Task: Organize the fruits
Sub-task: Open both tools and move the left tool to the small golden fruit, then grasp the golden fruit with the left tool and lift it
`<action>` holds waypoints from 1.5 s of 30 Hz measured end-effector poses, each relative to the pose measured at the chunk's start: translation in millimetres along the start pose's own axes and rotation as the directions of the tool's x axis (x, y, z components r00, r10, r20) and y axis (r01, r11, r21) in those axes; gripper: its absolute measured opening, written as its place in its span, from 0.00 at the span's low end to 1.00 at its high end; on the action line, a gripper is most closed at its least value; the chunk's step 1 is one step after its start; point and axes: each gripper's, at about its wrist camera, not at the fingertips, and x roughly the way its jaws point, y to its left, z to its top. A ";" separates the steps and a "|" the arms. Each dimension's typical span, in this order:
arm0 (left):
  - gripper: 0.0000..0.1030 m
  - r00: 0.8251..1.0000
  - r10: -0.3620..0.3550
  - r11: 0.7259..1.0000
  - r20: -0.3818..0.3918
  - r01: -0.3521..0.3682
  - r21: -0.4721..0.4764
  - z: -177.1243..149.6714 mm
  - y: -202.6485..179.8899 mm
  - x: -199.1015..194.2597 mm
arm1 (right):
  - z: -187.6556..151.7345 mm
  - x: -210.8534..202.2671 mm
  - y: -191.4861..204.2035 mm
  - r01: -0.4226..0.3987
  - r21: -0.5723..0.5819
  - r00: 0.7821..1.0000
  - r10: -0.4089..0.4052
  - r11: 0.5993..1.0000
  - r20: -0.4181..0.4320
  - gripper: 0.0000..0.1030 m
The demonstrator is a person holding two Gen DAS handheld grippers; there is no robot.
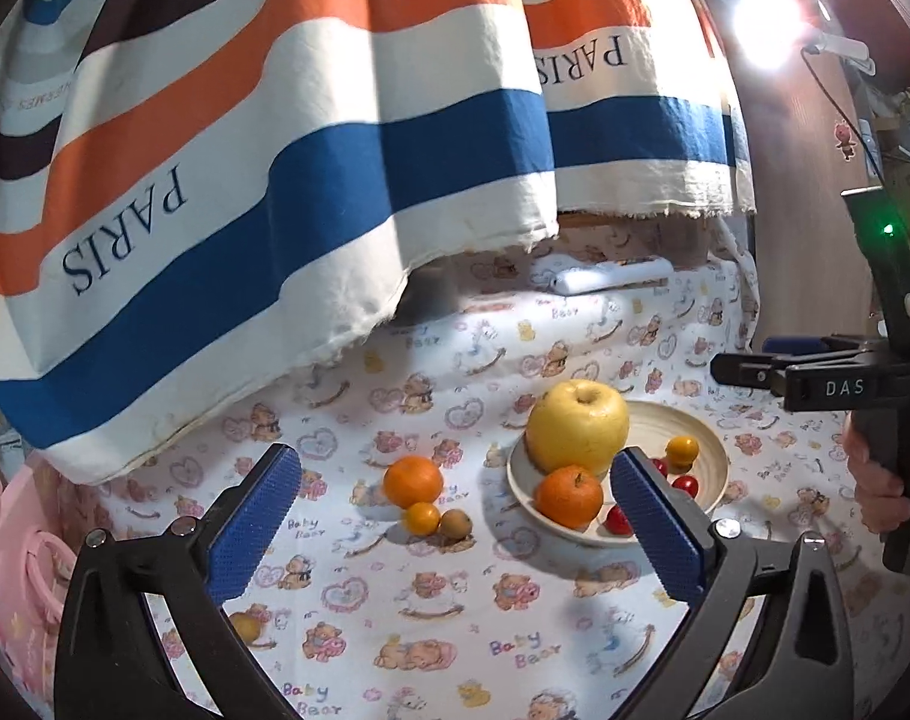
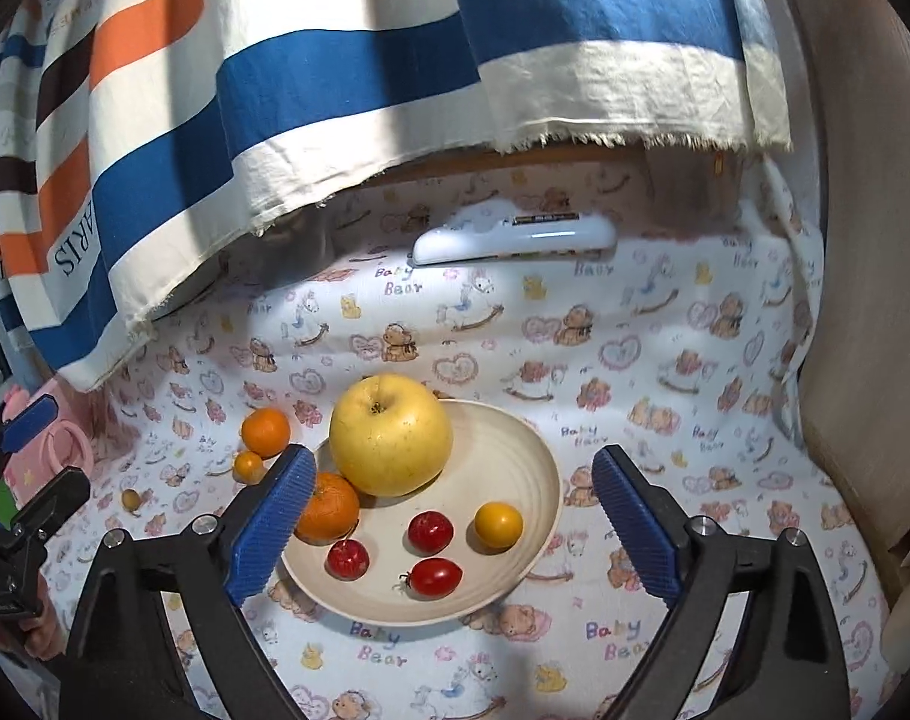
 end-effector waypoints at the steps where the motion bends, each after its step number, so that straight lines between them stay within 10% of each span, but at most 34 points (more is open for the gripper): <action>1: 1.00 1.000 0.014 1.000 0.006 -0.014 -0.008 -2.5 2.6 -0.1 | -0.6 -0.6 2.0 0.005 -0.011 1.000 -0.005 1.000 0.012 0.94; 5: 1.00 0.997 0.056 0.997 0.061 -0.052 -0.064 -11.9 17.6 -2.1 | -3.2 3.3 8.2 0.011 -0.024 0.999 -0.011 1.000 0.038 0.95; 10: 1.00 0.998 0.027 0.993 0.052 -0.021 -0.119 -22.0 36.6 6.3 | -11.8 13.1 0.4 -0.189 0.051 0.981 0.187 0.981 0.044 0.95; 25: 1.00 0.986 0.158 0.960 -0.061 -0.168 -0.225 -29.4 86.0 12.2 | -26.8 18.4 15.8 -0.123 -0.029 0.992 0.124 0.992 0.040 0.94; 32: 0.85 0.926 0.174 0.907 -0.336 -0.284 -0.311 -45.3 119.3 38.0 | -29.5 17.8 25.2 -0.085 -0.092 0.995 0.090 0.992 0.048 0.94; 45: 0.40 0.853 0.061 0.851 -0.518 -0.315 -0.419 -89.6 150.3 78.3 | -29.6 14.1 31.8 -0.058 -0.123 0.996 0.066 0.991 0.062 0.94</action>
